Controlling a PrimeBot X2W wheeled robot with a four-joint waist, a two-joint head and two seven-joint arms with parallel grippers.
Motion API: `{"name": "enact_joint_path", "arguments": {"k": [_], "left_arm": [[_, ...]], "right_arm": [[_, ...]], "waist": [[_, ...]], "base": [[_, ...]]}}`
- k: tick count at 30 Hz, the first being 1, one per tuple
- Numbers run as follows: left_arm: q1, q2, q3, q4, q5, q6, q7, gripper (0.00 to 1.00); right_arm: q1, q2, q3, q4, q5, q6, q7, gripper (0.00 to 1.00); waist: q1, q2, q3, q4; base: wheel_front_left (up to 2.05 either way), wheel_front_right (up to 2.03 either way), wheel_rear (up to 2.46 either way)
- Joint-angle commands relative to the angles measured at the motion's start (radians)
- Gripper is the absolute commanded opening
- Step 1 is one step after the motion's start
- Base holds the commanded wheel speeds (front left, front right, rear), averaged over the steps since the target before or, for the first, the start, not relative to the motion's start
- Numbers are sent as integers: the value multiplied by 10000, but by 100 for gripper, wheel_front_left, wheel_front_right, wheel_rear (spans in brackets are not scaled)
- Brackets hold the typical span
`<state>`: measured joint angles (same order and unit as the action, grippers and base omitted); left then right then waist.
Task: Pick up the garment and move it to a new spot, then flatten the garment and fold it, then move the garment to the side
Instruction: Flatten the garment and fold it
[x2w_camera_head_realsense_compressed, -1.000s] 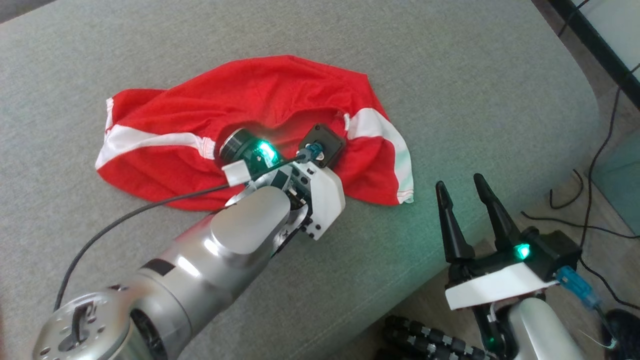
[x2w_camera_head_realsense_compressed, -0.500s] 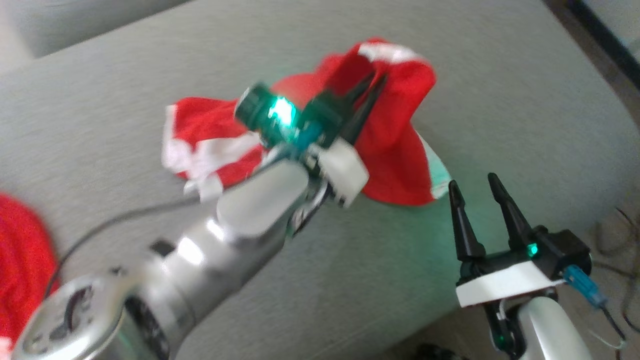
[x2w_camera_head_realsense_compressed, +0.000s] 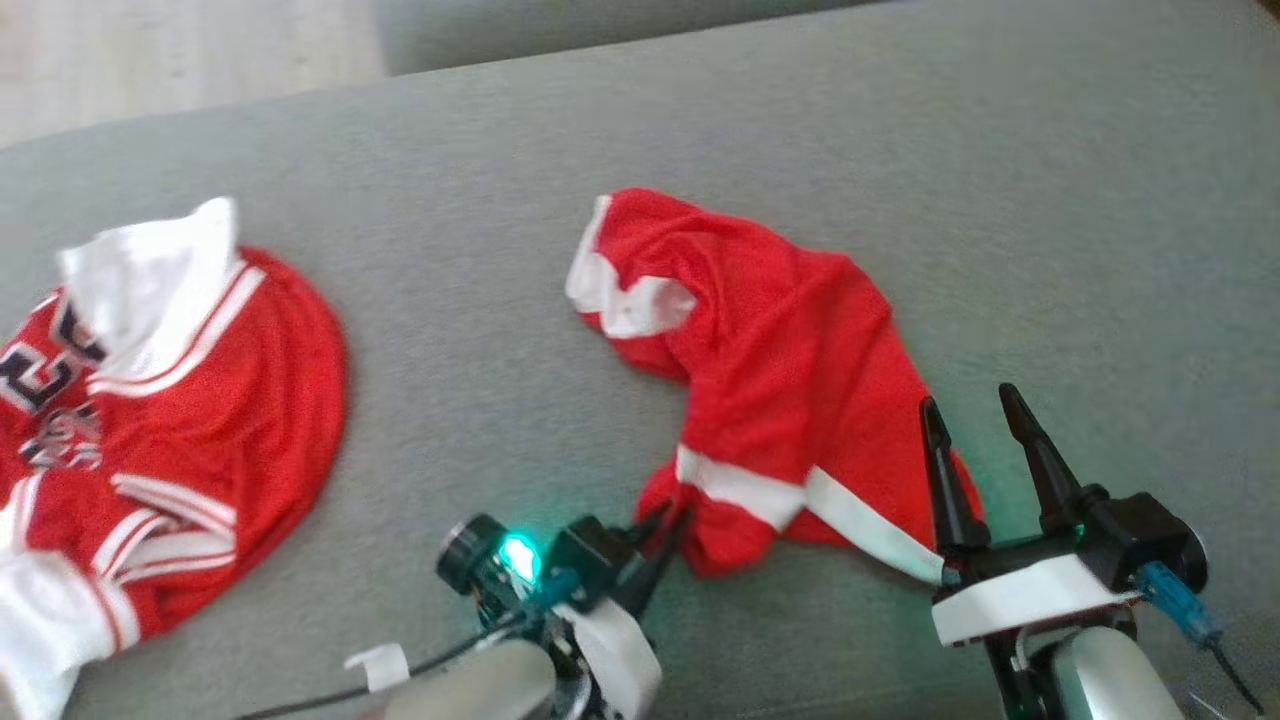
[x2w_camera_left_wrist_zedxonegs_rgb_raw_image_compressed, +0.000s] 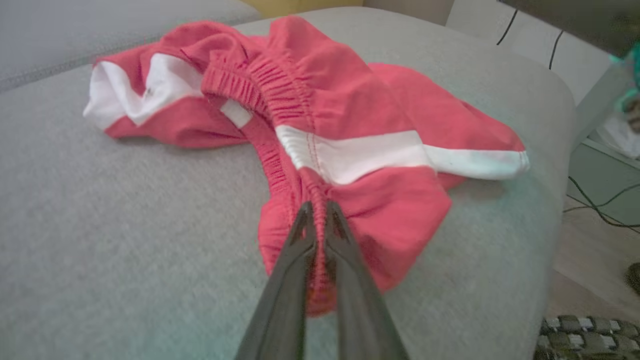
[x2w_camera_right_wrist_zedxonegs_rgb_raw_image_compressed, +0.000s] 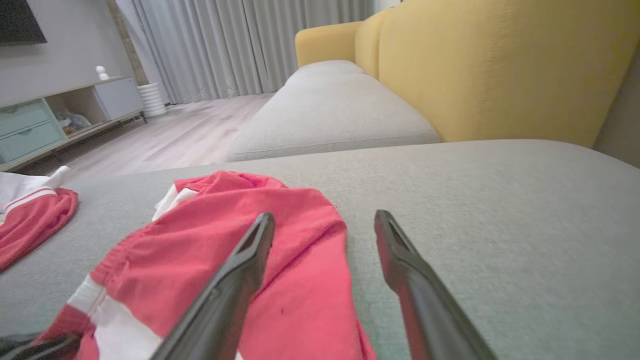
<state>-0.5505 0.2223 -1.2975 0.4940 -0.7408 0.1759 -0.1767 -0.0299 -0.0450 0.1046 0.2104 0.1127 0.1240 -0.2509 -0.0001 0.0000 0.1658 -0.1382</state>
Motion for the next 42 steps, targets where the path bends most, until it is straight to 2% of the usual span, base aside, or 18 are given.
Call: {"name": "enact_joint_path", "arguments": {"k": [1, 5, 11, 19, 20, 21, 23, 27, 30, 34, 36, 39, 42], "left_arm": [[-225, 13, 202, -308, 137, -78, 74, 100], [-112, -156, 191, -439, 371, -201, 194, 100], [-212, -314, 391, -588, 101, -254, 249, 100], [-275, -212, 650, -1083, -148, -142, 309, 100], [-271, -168, 653, -1231, -175, -148, 350, 91], [-271, -111, 652, -1386, -187, -149, 387, 63], [-241, 14, 646, -1717, -239, -174, 484, 0], [-173, 223, 713, -2465, -288, -165, 441, 0], [-428, 138, 911, -3184, -311, -255, 240, 0], [-1726, -37, 1446, -3680, -172, -520, 238, 0], [-2569, 1, 1898, -3645, -45, -514, 254, 0], [-3418, 348, 2742, -3783, -96, -298, 251, 0], [-3509, 1120, 3305, -4101, -230, 35, 432, 0]], "right_arm": [[-131, -53, 208, -252, -91, 67, -109, 100], [-156, -53, 253, -231, -129, 67, -109, 100], [-191, -53, 309, -178, -140, 67, -109, 100], [-193, -52, 319, -204, -79, 67, -109, 100], [-182, -52, 307, -204, -75, 67, -109, 100], [-175, -52, 301, -199, -64, 67, -109, 100], [-160, -52, 308, -176, -50, 67, -109, 100], [-109, -52, 354, -125, -23, 67, -109, 100], [-37, -52, 334, -73, -12, 67, -109, 100], [47, -52, 278, -10, -27, 67, -109, 100], [60, -52, 309, -44, -13, 67, -109, 100], [105, -52, 269, -156, 59, 67, -109, 100], [198, -52, 184, -278, 73, 67, -109, 100]], "waist": [[1, 0, -96, 290], [1, 0, -101, 279], [1, 0, -136, -155], [1, 0, -76, -625], [1, 0, -67, -660], [1, 0, -64, -697], [1, 0, -86, -774], [1, 0, -278, -997], [1, 0, -513, -1204], [1, 0, -839, -1567], [1, 0, -1076, -1857], [1, 0, -1287, -2221], [1, 0, -1338, -2263]], "base": [[0, 0, 0], [0, 0, 0], [0, 0, 0], [0, 0, 0], [0, 0, 0], [0, 0, 0], [0, 0, 0], [0, 0, 0], [0, 0, 0], [0, 0, 0], [0, 0, 0], [0, 0, 0], [0, 0, 0]]}}
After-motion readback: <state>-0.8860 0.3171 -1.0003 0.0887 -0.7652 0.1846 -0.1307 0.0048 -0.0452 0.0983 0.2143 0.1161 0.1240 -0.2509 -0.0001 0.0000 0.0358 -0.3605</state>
